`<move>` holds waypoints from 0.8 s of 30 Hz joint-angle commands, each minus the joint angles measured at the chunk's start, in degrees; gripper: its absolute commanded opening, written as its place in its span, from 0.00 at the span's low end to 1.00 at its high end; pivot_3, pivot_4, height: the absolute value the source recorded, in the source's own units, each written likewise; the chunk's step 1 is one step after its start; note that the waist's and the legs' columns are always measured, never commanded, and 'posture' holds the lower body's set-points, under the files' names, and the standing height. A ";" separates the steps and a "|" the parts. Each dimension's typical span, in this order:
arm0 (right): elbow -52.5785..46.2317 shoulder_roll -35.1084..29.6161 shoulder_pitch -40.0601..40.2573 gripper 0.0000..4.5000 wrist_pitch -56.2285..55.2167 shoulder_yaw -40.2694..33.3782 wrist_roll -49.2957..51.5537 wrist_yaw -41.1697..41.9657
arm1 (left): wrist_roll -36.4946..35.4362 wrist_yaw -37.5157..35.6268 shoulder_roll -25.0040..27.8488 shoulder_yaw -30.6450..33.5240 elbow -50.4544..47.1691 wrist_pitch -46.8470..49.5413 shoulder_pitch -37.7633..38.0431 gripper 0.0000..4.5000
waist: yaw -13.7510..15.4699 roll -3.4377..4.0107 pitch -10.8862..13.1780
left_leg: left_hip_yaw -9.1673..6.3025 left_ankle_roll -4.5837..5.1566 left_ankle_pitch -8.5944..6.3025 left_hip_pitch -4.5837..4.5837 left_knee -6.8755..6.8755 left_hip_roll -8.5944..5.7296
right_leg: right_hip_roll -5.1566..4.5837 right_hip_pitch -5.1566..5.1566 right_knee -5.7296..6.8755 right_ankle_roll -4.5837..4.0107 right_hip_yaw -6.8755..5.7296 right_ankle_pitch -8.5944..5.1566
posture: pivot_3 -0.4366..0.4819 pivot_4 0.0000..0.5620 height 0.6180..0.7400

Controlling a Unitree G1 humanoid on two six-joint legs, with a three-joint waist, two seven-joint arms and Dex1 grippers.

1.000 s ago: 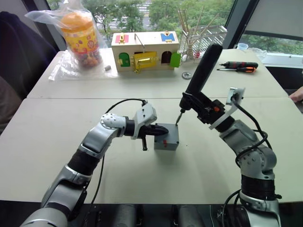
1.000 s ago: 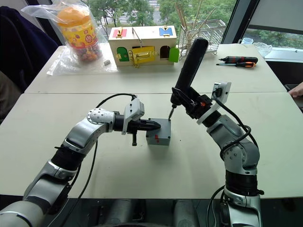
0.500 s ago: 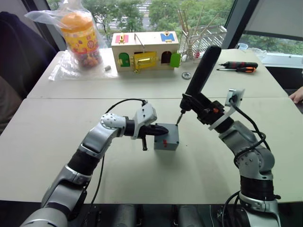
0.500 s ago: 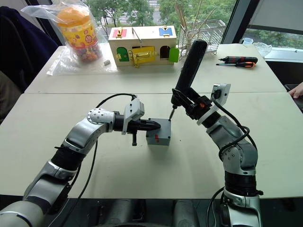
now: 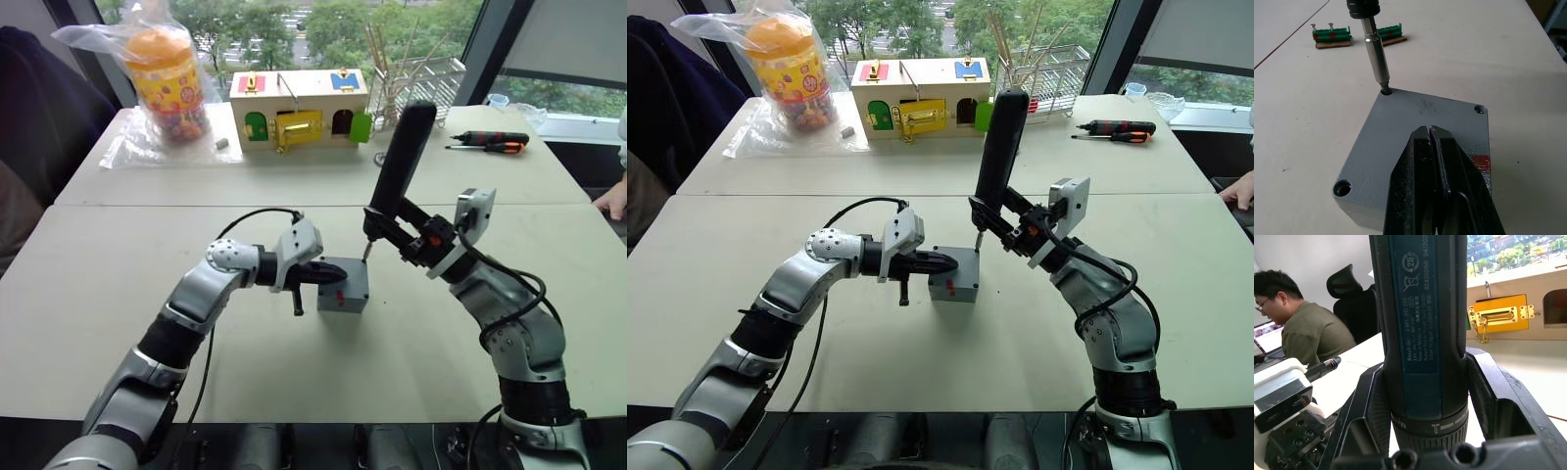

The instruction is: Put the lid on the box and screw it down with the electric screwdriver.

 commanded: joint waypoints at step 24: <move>4.40 0.17 6.45 0.40 0.88 7.03 -4.94 3.35 | 2.38 0.32 -0.24 -0.69 0.89 -0.28 0.34 0.00 | -0.02 -0.55 -0.93 | -0.02 0.11 -0.08 0.33 -0.08 0.03 | -0.01 0.34 -0.10 -0.03 -0.01 -0.02 | 0.48 0.27 0.71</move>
